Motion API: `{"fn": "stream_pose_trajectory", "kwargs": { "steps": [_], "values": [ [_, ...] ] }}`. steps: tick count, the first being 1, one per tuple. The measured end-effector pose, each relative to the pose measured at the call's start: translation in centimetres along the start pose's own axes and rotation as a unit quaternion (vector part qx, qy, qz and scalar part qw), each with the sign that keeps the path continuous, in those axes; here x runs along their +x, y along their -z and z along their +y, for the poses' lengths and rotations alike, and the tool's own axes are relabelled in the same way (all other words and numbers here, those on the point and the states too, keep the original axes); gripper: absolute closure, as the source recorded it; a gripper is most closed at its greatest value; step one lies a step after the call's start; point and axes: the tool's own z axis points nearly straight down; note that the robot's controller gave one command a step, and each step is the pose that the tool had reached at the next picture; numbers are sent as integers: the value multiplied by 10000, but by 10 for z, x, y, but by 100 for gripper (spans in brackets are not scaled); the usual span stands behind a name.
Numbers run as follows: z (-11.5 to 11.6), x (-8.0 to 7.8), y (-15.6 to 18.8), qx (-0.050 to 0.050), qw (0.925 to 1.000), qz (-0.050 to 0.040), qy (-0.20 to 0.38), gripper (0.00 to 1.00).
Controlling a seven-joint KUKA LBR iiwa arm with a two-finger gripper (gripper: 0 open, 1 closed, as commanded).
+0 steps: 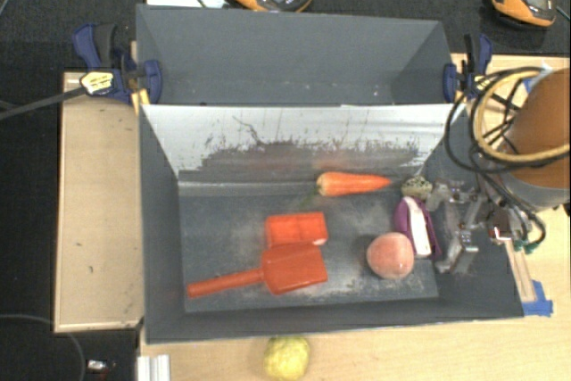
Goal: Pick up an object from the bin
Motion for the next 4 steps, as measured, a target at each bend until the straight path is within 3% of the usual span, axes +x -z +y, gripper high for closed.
{"fn": "stream_pose_trajectory", "kwargs": {
  "steps": [1, 2, 4],
  "values": [
    [56, 4, -15, -17, 9999, 13, -137, 0],
    [37, -21, -29, 10, 9999, -34, -115, 100],
    [46, -13, -28, 12, 9997, -32, -225, 100]
  ]
}}
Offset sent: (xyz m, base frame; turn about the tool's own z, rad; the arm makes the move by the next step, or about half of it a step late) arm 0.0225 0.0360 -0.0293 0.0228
